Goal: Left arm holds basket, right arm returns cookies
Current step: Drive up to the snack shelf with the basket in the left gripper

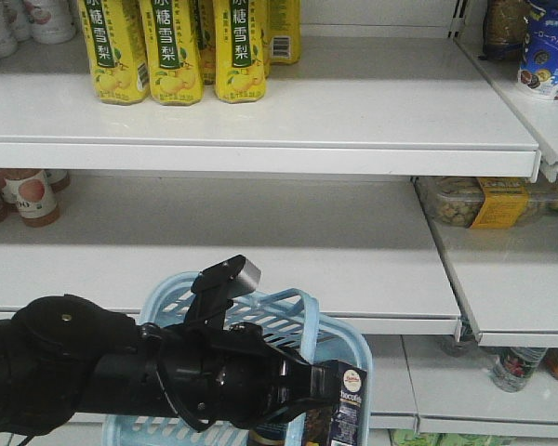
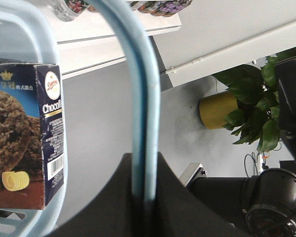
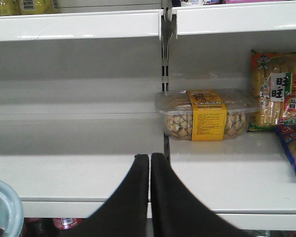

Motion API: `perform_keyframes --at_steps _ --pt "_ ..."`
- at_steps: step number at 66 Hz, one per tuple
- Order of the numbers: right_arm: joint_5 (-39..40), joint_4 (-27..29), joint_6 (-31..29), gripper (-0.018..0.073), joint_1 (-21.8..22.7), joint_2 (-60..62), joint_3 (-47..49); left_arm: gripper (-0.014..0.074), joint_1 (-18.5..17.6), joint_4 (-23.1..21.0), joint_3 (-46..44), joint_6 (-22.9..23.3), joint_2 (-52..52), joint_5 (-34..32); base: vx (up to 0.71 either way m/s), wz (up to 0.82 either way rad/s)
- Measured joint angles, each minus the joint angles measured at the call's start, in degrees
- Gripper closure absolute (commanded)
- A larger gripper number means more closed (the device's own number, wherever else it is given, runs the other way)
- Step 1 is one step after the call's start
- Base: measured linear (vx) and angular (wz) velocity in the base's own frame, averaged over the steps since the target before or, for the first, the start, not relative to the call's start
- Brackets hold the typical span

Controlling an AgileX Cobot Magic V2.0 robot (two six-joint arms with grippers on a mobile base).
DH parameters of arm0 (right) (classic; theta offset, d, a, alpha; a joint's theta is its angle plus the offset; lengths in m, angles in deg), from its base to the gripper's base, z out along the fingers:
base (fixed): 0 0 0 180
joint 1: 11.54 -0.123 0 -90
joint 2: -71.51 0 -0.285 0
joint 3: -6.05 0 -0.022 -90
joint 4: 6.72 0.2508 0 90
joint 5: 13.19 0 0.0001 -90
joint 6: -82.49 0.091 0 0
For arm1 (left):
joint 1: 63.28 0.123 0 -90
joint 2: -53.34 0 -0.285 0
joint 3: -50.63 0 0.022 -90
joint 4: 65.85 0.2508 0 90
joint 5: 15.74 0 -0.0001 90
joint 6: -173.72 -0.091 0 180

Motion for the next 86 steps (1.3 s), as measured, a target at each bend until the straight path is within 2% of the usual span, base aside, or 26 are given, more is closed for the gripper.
perform_keyframes --at_steps 86 --pt "0.0 0.0 0.0 0.0568 0.0 0.0 0.0 0.0603 -0.1 -0.2 0.0 0.3 0.0 1.7 0.06 -0.01"
